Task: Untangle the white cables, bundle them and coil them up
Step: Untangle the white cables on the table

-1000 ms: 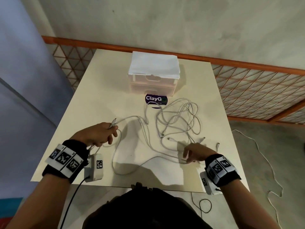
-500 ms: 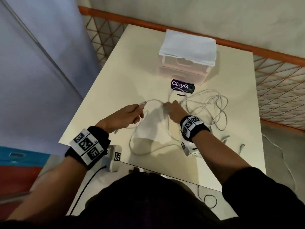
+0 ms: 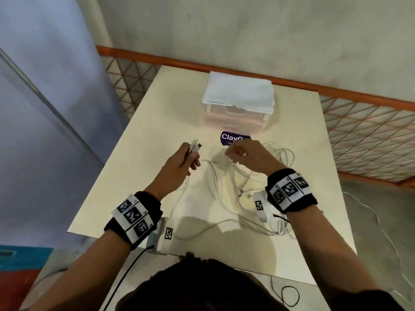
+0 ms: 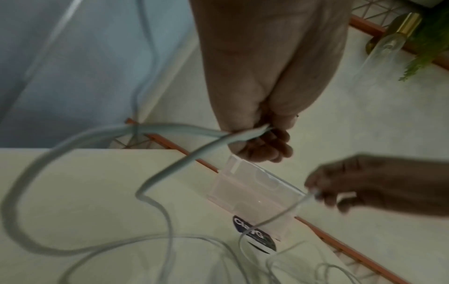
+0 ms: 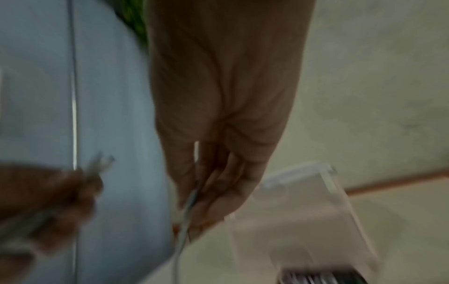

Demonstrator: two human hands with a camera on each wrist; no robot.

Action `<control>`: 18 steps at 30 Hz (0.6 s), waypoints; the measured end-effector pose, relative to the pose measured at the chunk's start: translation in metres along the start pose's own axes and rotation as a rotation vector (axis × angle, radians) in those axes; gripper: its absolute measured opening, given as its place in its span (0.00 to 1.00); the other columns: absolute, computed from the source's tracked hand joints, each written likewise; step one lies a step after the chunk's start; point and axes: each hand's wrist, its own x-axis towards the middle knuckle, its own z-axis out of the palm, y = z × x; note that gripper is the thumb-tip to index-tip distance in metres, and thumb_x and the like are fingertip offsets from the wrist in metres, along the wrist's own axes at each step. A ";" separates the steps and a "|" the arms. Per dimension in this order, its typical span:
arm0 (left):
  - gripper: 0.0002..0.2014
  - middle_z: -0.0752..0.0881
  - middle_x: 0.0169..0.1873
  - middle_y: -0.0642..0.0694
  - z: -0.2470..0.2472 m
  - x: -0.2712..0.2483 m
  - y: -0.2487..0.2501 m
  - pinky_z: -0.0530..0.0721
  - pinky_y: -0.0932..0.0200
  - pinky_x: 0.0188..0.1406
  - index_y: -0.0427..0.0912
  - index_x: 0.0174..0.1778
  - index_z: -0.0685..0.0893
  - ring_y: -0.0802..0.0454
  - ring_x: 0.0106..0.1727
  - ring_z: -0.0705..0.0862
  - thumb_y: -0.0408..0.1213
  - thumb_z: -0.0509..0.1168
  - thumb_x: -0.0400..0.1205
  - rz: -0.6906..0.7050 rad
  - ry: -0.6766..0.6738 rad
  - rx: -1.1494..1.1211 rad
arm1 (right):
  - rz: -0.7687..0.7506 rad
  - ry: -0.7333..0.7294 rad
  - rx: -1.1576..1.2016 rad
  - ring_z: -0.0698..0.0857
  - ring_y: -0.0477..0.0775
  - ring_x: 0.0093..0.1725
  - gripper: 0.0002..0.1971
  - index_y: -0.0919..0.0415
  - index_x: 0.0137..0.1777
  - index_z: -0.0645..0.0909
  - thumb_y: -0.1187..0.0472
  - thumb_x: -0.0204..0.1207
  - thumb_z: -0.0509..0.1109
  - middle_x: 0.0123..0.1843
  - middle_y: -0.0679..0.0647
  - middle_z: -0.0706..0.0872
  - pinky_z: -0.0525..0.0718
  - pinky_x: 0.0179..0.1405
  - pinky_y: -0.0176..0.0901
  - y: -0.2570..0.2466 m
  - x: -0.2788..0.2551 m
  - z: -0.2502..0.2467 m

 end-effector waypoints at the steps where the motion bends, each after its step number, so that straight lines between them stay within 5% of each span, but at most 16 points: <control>1: 0.08 0.83 0.40 0.54 0.006 0.005 0.005 0.79 0.68 0.40 0.44 0.45 0.71 0.68 0.39 0.81 0.39 0.51 0.88 0.041 0.018 -0.021 | -0.037 -0.060 0.049 0.82 0.38 0.30 0.07 0.67 0.51 0.85 0.66 0.77 0.68 0.35 0.48 0.84 0.79 0.33 0.22 -0.015 -0.004 -0.012; 3: 0.08 0.83 0.45 0.54 0.019 0.013 0.017 0.78 0.71 0.48 0.43 0.48 0.72 0.70 0.49 0.83 0.40 0.50 0.88 0.122 0.026 -0.070 | -0.110 -0.095 0.149 0.84 0.41 0.34 0.05 0.63 0.49 0.84 0.64 0.78 0.67 0.36 0.50 0.85 0.83 0.37 0.34 -0.040 -0.012 -0.031; 5: 0.09 0.84 0.42 0.53 0.031 0.017 0.030 0.77 0.70 0.49 0.46 0.47 0.72 0.61 0.51 0.86 0.40 0.49 0.88 0.164 -0.007 -0.157 | -0.185 -0.047 0.217 0.84 0.47 0.37 0.03 0.61 0.49 0.81 0.65 0.78 0.67 0.37 0.51 0.84 0.84 0.40 0.40 -0.057 -0.018 -0.042; 7: 0.11 0.83 0.35 0.48 0.039 0.016 0.041 0.78 0.67 0.48 0.44 0.46 0.73 0.55 0.40 0.87 0.41 0.48 0.89 0.156 -0.049 -0.262 | -0.221 0.027 0.290 0.83 0.45 0.36 0.04 0.63 0.51 0.78 0.67 0.78 0.68 0.36 0.50 0.82 0.83 0.39 0.39 -0.062 -0.019 -0.048; 11: 0.13 0.68 0.26 0.52 0.039 0.015 0.048 0.77 0.59 0.37 0.42 0.45 0.73 0.57 0.26 0.67 0.44 0.48 0.88 0.126 -0.085 -0.396 | -0.159 0.141 0.419 0.86 0.47 0.40 0.10 0.64 0.56 0.71 0.60 0.79 0.66 0.39 0.49 0.85 0.83 0.45 0.36 -0.049 -0.016 -0.033; 14: 0.14 0.66 0.25 0.55 0.030 0.017 0.055 0.75 0.63 0.31 0.40 0.44 0.69 0.57 0.26 0.64 0.45 0.48 0.88 0.142 -0.031 -0.464 | -0.074 -0.101 0.445 0.87 0.45 0.53 0.19 0.63 0.63 0.71 0.48 0.83 0.56 0.48 0.48 0.87 0.80 0.60 0.39 -0.039 -0.020 0.000; 16: 0.14 0.65 0.26 0.53 0.019 0.017 0.061 0.69 0.65 0.24 0.44 0.39 0.67 0.57 0.25 0.62 0.45 0.47 0.88 0.183 0.014 -0.459 | -0.031 -0.287 0.339 0.86 0.42 0.51 0.22 0.60 0.58 0.77 0.44 0.83 0.52 0.44 0.43 0.87 0.78 0.61 0.36 -0.027 -0.026 0.025; 18: 0.15 0.63 0.27 0.53 0.002 0.017 0.063 0.61 0.65 0.21 0.49 0.36 0.66 0.58 0.25 0.58 0.45 0.47 0.89 0.204 0.081 -0.419 | -0.013 -0.295 0.124 0.85 0.46 0.42 0.25 0.58 0.46 0.82 0.40 0.82 0.52 0.36 0.47 0.87 0.78 0.55 0.39 -0.004 -0.030 0.037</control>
